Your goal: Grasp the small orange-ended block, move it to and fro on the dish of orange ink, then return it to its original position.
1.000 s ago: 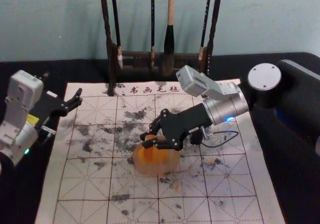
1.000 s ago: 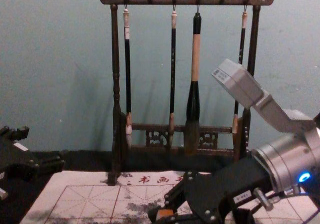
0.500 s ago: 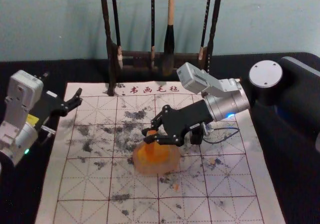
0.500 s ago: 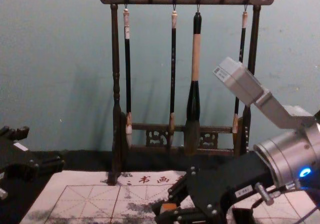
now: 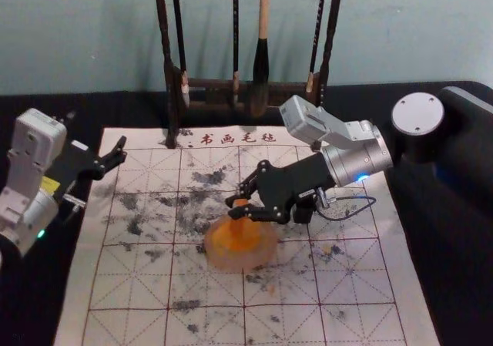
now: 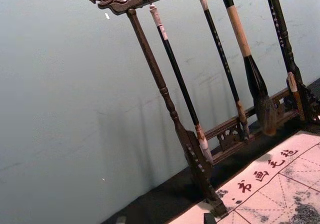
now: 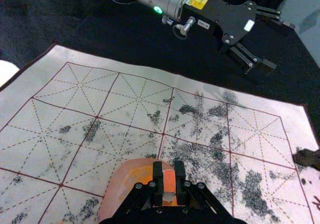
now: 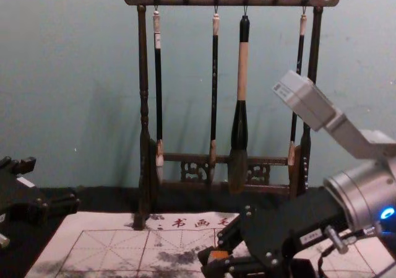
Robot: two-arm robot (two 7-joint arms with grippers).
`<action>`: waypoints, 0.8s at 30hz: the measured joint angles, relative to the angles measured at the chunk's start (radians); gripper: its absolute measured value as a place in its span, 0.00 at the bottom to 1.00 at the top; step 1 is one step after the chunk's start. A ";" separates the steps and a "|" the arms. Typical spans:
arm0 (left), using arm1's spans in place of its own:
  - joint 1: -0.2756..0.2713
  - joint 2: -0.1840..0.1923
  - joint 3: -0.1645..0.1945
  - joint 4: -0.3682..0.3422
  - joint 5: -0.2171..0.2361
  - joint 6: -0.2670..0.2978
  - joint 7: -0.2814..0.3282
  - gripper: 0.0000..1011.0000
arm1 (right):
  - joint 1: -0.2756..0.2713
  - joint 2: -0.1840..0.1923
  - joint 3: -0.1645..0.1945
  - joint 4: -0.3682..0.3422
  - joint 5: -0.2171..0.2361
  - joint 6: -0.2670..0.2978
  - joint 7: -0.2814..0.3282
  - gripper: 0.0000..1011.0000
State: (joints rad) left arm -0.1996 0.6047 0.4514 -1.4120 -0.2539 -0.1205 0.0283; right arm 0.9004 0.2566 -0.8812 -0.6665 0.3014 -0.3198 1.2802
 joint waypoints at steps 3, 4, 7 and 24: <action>0.000 0.000 0.000 0.000 0.000 0.000 0.000 0.99 | -0.004 0.008 0.001 -0.010 -0.001 0.005 -0.004 0.13; 0.000 0.000 0.000 0.000 0.000 0.000 0.000 0.99 | -0.005 0.010 0.001 -0.014 -0.001 0.007 -0.005 0.13; 0.000 0.000 0.000 0.000 0.000 0.000 0.000 0.99 | -0.009 0.019 0.003 -0.024 -0.001 0.012 -0.008 0.13; 0.000 0.000 0.000 0.000 0.000 0.000 0.000 0.99 | -0.038 0.072 0.003 -0.105 0.010 0.041 -0.019 0.13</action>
State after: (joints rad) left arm -0.1995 0.6047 0.4514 -1.4120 -0.2539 -0.1205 0.0283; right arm 0.8624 0.3281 -0.8783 -0.7716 0.3111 -0.2792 1.2616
